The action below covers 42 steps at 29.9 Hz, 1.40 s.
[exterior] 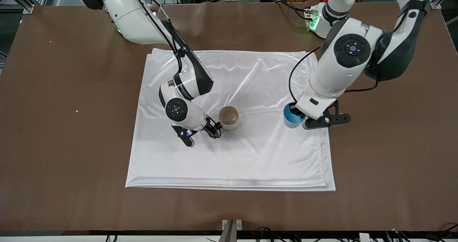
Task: Place blue cup into white mug on cloth
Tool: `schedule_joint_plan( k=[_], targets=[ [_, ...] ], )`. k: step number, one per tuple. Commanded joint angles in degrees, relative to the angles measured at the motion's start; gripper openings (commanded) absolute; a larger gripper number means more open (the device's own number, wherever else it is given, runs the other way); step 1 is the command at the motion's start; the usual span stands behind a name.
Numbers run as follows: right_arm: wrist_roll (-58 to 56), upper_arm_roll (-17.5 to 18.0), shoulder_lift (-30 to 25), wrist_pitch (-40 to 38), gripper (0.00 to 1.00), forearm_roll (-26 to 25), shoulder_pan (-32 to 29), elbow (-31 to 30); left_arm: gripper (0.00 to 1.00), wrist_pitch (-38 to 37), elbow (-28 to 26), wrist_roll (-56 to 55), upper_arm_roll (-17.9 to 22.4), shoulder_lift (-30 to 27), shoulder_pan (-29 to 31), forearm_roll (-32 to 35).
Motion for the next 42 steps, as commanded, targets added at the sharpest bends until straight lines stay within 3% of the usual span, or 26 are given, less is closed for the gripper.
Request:
schedule_joint_plan(
  k=[1, 5, 13, 22, 27, 34, 42],
  targets=[
    [-8.6, -0.2, -1.0, -7.0, 1.0, -3.6, -2.0, 0.3, 0.0, -1.0, 0.3, -7.7, -0.3, 0.9, -4.6, 1.0],
    [-15.3, -1.9, -1.2, -10.8, 1.0, -6.5, -2.6, 0.1, 0.0, -1.0, 0.3, -12.2, -0.3, 2.2, -8.4, 1.1],
    [-27.5, -1.8, -2.4, -15.6, 1.0, -6.1, -8.0, 0.0, 0.0, 2.2, 1.3, -16.9, -0.3, 5.5, -12.6, 0.9],
    [-32.1, -1.9, -3.1, -17.4, 1.0, -6.1, -9.9, -0.2, 0.0, 6.3, 6.6, -24.1, 0.5, 12.2, -19.2, 1.3],
    [-35.8, -1.9, -3.5, -18.5, 1.0, -6.1, -12.0, -0.4, 0.0, 8.5, 6.9, -24.2, 2.8, 13.7, -21.8, 1.4],
    [-42.9, -2.1, -7.1, -16.2, 1.0, -6.6, -14.3, -5.7, 0.0, 10.0, 6.9, -24.2, 6.3, 15.4, -24.6, 1.4],
    [-50.0, -2.3, -13.6, -6.5, 1.0, -6.7, -15.7, -17.0, 0.0, 13.5, 6.9, -24.3, 6.8, 17.9, -25.1, 1.5]
  ],
)
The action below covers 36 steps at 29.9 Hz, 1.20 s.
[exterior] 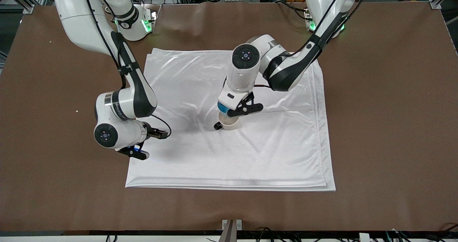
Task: Place blue cup into white mug on cloth
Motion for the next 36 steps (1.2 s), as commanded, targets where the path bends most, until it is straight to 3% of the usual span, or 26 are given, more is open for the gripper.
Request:
schedule_joint_plan(
  k=[1, 13, 24, 28, 29, 30, 31, 36],
  targets=[
    [-5.0, 0.5, -7.6, 6.9, 1.0, -1.2, -1.0, -11.5, 0.0, 2.6, 1.7, -1.8, 0.9, 2.4, -1.6, 1.5],
    [-14.5, 0.5, -12.3, 8.5, 1.0, -3.5, -5.4, -17.5, 0.0, 4.7, 1.6, -2.5, 3.5, 4.3, -3.3, 1.5],
    [-20.5, 0.2, -20.9, 10.1, 1.0, -4.6, -7.9, -25.8, 0.03, 4.7, 1.4, -2.6, 4.1, 5.0, -3.9, 1.8],
    [-20.5, 0.2, -27.0, 9.3, 1.0, -5.8, -9.3, -30.0, 0.32, 4.7, 1.4, -2.6, 4.1, 5.7, -3.9, 1.8],
    [-20.5, 0.2, -28.5, 9.1, 1.0, -5.8, -9.6, -30.9, 0.54, 4.7, 1.4, -2.6, 4.2, 5.7, -3.9, 1.8],
    [-20.5, 0.2, -29.7, 8.4, 1.0, -5.8, -9.8, -31.4, 0.92, 4.7, 1.4, -2.6, 4.2, 5.7, -3.9, 1.8],
    [-20.4, 0.1, -30.7, 7.5, 1.0, -5.8, -10.1, -31.6, 1.0, 4.7, 1.4, -2.5, 4.2, 5.7, -3.9, 1.9],
    [-19.9, -0.2, -35.7, 2.7, 1.0, -6.4, -10.7, -31.3, 1.0, 4.7, 1.6, -2.5, 4.4, 5.5, -4.1, 1.9]
  ],
)
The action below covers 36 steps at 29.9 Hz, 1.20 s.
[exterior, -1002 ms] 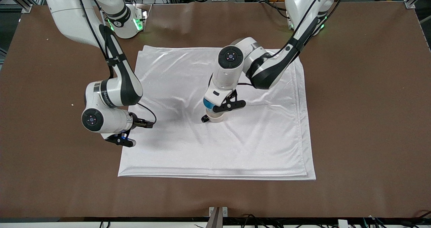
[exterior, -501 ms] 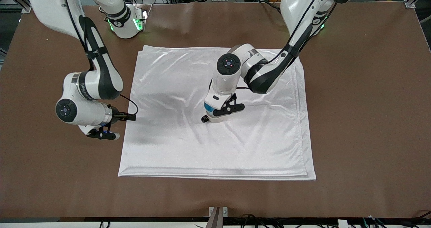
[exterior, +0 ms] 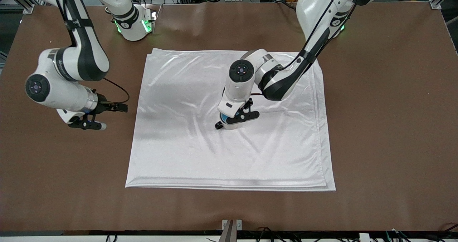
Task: Place blue cup into white mug on cloth
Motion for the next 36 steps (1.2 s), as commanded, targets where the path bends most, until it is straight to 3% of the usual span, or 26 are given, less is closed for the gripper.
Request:
schedule_joint_plan(
  k=[1, 7, 13, 19, 30, 33, 36],
  targets=[
    [0.1, 0.1, -9.5, -3.7, 1.0, -2.0, -1.2, -3.7, 1.0, 0.1, 1.5, -1.6, 0.7, 0.3, -0.9, 1.8],
    [2.2, 0.1, -14.6, -8.8, 1.0, -5.4, -1.2, -0.8, 1.0, -0.5, 1.6, -1.8, 0.6, -3.1, -0.4, 1.7],
    [5.1, 0.3, -14.7, -16.1, 1.0, -5.6, -1.2, 5.7, 1.0, -7.9, 1.5, -1.6, 0.6, -9.7, 0.3, 1.6],
    [4.9, 0.6, -14.8, -18.6, 1.0, -5.5, -1.1, 11.1, 1.0, -13.0, 1.4, 0.1, 0.6, -15.9, 2.7, 1.9],
    [4.1, 0.7, -16.8, -19.8, 1.0, -6.8, -1.3, 11.3, 1.0, -23.8, 1.4, 11.7, 0.4, -25.9, 6.5, 0.9],
    [4.1, 2.3, -16.9, -19.6, 1.0, -10.5, -2.6, 11.5, 1.0, -26.2, 1.5, 13.9, 0.2, -27.9, 8.2, -1.0],
    [4.1, 6.9, -17.0, -19.2, 1.0, -13.3, -7.0, 11.9, 1.0, -27.8, 1.4, 17.3, 0.4, -30.0, 10.8, -3.9]
  ],
)
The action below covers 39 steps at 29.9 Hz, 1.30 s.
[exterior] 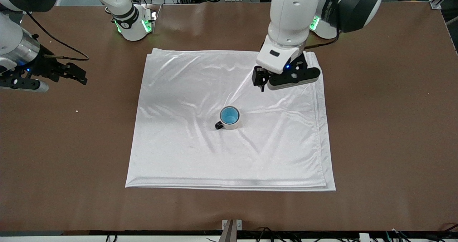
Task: Place blue cup into white mug on cloth
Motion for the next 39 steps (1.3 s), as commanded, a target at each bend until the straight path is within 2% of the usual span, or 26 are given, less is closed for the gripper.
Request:
schedule_joint_plan(
  k=[1, 4, 10, 16, 20, 22, 26, 32, 39],
  targets=[
    [0.6, 8.0, -1.2, -0.4, 1.0, -4.9, -7.3, 0.9, 1.0, -3.2, -1.8, 6.7, 0.0, -5.0, 4.6, -4.3],
    [0.6, 11.2, -1.1, -0.4, 1.0, -5.0, -10.7, 2.8, 1.0, -5.3, -1.8, 9.5, 0.0, -6.6, 6.8, -5.5],
    [0.7, 11.5, -1.0, -1.0, 1.0, -4.4, -10.7, 5.0, 1.0, -9.0, -2.2, 13.2, 0.0, -9.9, 10.9, -5.9],
    [0.6, 11.3, -0.5, -4.6, 1.0, -4.3, -11.0, 10.6, 1.0, -8.4, -2.8, 14.2, -0.1, -11.5, 17.3, -9.7],
    [-0.5, 11.4, -0.5, -8.1, 1.0, -4.0, -11.6, 13.2, 1.0, -8.4, -5.1, 21.9, -0.1, -13.2, 21.5, -10.1],
    [-1.6, 11.4, -0.6, -8.4, 1.0, -4.0, -11.7, 13.2, 1.0, -8.0, -6.1, 24.9, -0.3, -13.6, 24.0, -10.9],
    [-4.3, 11.2, -0.5, -8.9, 1.0, -3.6, -12.0, 13.5, 1.0, -7.8, -7.3, 28.3, -0.2, -13.9, 25.3, -11.2],
    [-4.6, 8.9, -0.5, -8.2, 1.0, 2.0, -13.4, 13.4, 1.0, -6.9, -8.4, 34.4, 0.0, -14.3, 28.4, -11.1],
    [-4.7, 8.4, -0.5, -8.3, 1.0, 1.9, -13.2, 13.4, 1.0, -5.9, -9.3, 35.0, 0.1, -15.0, 29.7, -10.6]
  ],
)
